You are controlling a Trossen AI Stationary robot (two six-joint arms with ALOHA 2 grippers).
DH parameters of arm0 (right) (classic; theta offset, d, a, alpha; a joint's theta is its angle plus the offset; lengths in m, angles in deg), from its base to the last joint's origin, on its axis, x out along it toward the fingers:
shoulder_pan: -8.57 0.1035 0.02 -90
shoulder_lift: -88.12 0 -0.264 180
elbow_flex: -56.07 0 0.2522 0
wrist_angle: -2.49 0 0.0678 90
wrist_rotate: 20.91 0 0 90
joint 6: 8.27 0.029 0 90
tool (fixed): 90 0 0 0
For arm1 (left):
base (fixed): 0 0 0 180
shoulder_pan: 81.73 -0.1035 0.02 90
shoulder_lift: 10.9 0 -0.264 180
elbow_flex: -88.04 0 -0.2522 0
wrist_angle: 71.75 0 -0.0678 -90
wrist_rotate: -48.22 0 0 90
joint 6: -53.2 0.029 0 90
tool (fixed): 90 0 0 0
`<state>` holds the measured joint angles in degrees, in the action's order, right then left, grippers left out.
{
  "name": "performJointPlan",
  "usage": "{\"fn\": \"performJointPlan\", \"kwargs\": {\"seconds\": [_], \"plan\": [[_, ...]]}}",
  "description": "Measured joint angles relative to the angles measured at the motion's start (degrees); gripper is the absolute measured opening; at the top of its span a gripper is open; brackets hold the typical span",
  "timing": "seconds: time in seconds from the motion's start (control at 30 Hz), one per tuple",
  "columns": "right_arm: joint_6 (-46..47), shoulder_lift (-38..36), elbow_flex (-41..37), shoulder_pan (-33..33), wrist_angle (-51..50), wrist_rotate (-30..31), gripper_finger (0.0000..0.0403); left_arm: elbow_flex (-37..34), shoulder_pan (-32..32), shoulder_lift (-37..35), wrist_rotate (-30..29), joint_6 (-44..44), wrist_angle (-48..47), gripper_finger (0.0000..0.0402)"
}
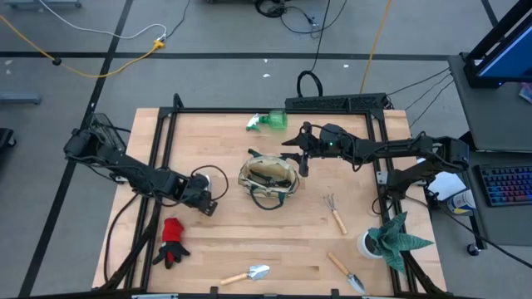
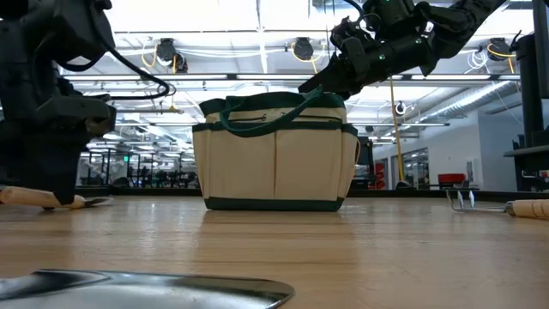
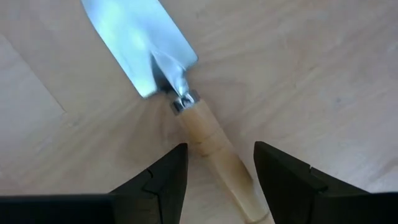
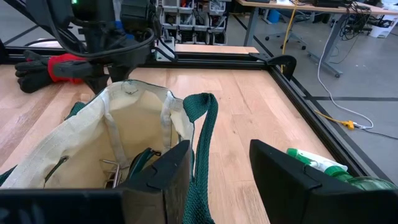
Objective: Pick & Place Garden tools in Gardening bag
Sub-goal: Put the top left brown trowel into the brown gardening bag
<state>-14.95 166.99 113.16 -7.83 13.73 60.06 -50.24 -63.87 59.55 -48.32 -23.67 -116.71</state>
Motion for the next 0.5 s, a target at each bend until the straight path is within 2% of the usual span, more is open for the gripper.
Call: {"fn": "performJointPlan", "kwargs": {"seconds": [0.17,0.37,0.5], "plan": [[0.00,0.00,0.00,0.02,0.04,-0.01,0.0163,-0.02,-0.04,0.02,-1.62,1.92,-0.07,0.0179],[0.00,0.02,0.00,0.01,0.46,-0.01,0.0162,-0.02,-0.07,0.04,-1.75,2.69,-0.06,0.0108],[0.00,0.02,0.00,0.00,1.44,0.00,0.0160,-0.02,-0.09,0.04,-3.89,2.76,0.34,0.0065]]}}
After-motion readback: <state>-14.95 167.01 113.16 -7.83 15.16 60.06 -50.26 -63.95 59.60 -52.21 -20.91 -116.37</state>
